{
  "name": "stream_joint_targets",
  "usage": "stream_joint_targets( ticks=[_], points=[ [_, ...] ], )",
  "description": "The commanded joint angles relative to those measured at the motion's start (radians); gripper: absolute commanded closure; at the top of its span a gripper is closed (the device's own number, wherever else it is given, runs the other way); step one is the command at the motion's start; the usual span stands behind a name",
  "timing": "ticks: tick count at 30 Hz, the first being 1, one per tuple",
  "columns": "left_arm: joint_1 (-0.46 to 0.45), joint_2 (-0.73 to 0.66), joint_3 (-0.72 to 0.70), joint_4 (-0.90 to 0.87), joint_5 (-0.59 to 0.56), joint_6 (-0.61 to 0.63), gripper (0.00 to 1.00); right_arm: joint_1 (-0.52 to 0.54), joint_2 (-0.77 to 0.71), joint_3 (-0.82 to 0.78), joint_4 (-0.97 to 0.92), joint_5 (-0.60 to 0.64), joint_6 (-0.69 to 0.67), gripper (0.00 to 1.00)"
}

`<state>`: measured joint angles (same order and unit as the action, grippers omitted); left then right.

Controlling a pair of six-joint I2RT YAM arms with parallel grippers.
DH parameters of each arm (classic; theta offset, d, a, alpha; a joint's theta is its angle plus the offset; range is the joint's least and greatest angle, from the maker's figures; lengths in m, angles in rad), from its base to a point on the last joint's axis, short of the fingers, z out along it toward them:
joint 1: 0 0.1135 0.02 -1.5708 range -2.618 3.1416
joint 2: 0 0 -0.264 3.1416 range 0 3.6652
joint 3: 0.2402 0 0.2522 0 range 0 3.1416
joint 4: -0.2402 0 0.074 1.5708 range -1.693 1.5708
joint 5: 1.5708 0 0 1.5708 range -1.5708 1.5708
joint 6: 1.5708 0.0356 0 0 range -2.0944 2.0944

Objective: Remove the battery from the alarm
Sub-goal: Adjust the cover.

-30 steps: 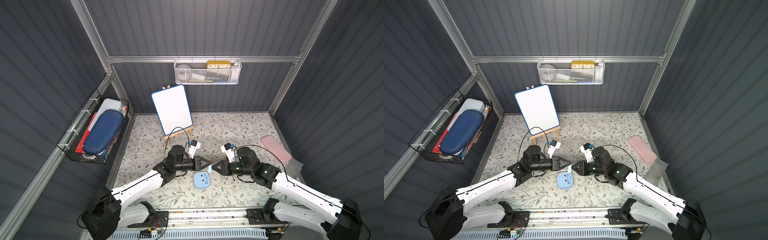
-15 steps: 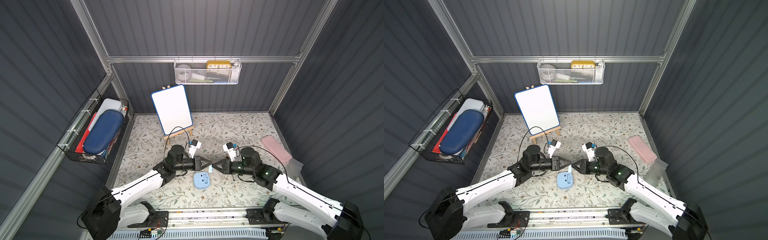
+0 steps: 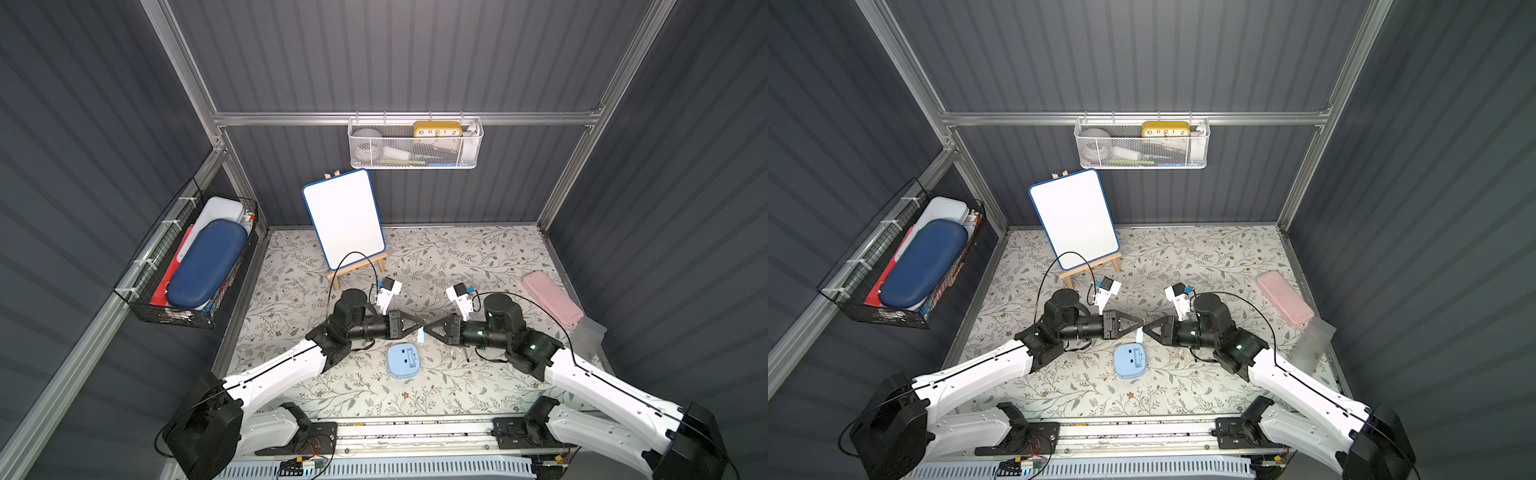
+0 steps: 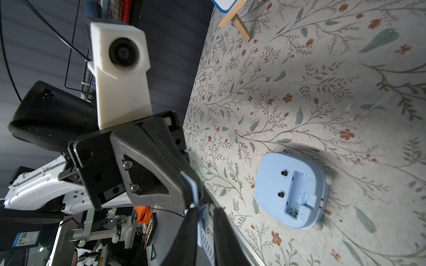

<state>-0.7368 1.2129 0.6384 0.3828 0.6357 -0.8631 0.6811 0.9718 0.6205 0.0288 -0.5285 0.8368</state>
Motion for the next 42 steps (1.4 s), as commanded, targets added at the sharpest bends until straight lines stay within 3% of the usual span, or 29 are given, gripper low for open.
stream_joint_targets(
  ticks=[1, 23, 29, 32, 34, 38, 42],
  points=[
    [-0.007, 0.009, -0.003, 0.045, 0.055, -0.014, 1.0, 0.003, 0.002, -0.016, 0.067, -0.039, 0.011, 0.87],
    [-0.007, 0.007, -0.008, 0.062, 0.058, -0.017, 1.0, -0.002, -0.006, -0.016, 0.016, -0.002, -0.009, 0.99],
    [-0.007, 0.005, -0.006, 0.021, 0.015, -0.018, 0.72, -0.002, 0.005, -0.02, 0.019, -0.002, -0.004, 1.0],
    [-0.006, 0.001, -0.012, 0.036, 0.016, -0.015, 0.68, -0.002, 0.005, -0.021, 0.012, 0.001, 0.001, 1.0],
    [-0.007, 0.004, -0.014, 0.045, 0.019, -0.017, 0.7, -0.002, 0.01, -0.021, 0.011, -0.001, 0.003, 1.0],
    [-0.007, 0.0, -0.005, 0.01, -0.001, -0.006, 0.62, -0.001, 0.02, -0.021, -0.01, -0.002, -0.008, 1.0],
    [-0.007, -0.048, 0.012, -0.127, -0.137, 0.006, 0.44, -0.002, 0.017, -0.011, -0.105, 0.033, -0.051, 1.0]
  ],
)
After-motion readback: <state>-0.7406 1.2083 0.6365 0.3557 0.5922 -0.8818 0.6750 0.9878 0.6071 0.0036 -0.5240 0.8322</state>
